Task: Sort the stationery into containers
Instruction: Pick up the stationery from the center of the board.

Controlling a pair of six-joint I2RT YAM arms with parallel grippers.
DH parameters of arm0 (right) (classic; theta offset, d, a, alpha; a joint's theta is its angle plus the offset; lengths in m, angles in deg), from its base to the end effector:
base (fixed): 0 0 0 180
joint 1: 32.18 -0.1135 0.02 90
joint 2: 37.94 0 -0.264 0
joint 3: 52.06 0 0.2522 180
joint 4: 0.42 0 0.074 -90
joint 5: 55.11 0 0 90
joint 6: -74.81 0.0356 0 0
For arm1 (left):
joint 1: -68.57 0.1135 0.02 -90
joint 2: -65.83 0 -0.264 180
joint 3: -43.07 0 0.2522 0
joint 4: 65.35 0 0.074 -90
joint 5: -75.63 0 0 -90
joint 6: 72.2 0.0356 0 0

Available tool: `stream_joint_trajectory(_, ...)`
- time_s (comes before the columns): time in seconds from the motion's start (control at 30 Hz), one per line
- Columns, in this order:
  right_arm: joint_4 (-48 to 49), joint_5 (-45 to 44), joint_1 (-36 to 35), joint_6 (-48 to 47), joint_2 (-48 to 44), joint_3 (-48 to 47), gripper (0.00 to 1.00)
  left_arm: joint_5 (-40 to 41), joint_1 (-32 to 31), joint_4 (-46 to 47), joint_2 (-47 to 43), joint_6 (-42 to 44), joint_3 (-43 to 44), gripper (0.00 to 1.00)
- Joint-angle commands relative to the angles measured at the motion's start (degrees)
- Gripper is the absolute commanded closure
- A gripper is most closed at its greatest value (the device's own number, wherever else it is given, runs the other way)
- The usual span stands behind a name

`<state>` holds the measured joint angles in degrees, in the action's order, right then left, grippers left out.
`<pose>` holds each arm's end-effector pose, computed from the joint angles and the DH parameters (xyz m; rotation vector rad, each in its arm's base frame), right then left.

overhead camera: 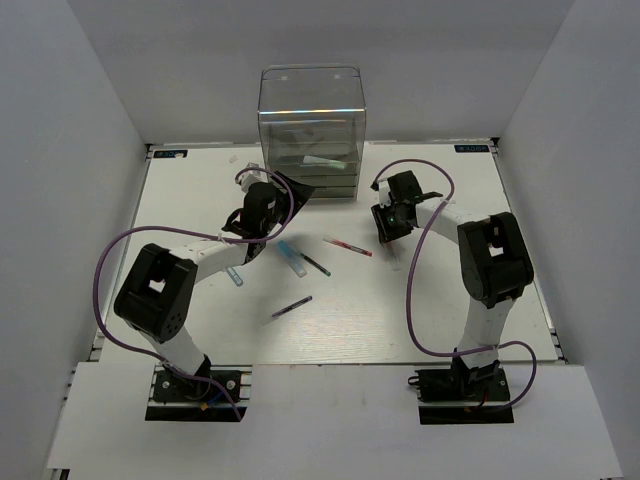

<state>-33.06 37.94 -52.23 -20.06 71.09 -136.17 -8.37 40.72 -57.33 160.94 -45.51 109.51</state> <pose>0.3691 0.1367 0.1644 -0.5767 2.5171 0.1674 0.3264 -0.1682 0.2169 -0.6953 1.9306 -0.9380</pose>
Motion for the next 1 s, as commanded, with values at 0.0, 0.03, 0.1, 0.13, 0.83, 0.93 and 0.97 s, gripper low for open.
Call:
stream_joint_trajectory(0.0,-1.8,-1.9,-0.2,0.6,0.6,1.3,0.62,0.9,0.3,-0.2,-1.9,-0.6,0.2,0.2)
stream_joint_trajectory(0.03,-1.8,-2.0,-0.2,0.4,0.7,1.2,0.62,0.9,0.3,-0.2,-1.9,-0.6,0.2,0.2)
stream_joint_trajectory(0.1,-1.7,-1.8,-0.2,0.1,0.6,1.1,0.66,0.9,0.3,-0.2,-1.9,-1.1,0.2,0.2)
stream_joint_trajectory(0.13,-1.6,-1.4,-0.2,-0.1,0.5,1.0,0.7,0.9,0.3,-0.2,-1.9,-1.1,0.2,0.2)
stream_joint_trajectory(0.83,1.7,12.3,-0.2,-7.2,-8.5,3.5,0.93,2.0,0.3,8.3,0.1,-6.4,-1.5,0.2)
stream_joint_trajectory(0.93,4.6,13.6,-0.2,-9.3,-11.6,6.3,0.95,2.0,0.3,11.9,1.2,-7.0,-1.5,0.21)
stream_joint_trajectory(0.97,5.2,14.1,-0.2,-9.7,-12.6,7.2,0.95,2.0,0.3,14.3,1.8,-8.5,-2.3,0.21)
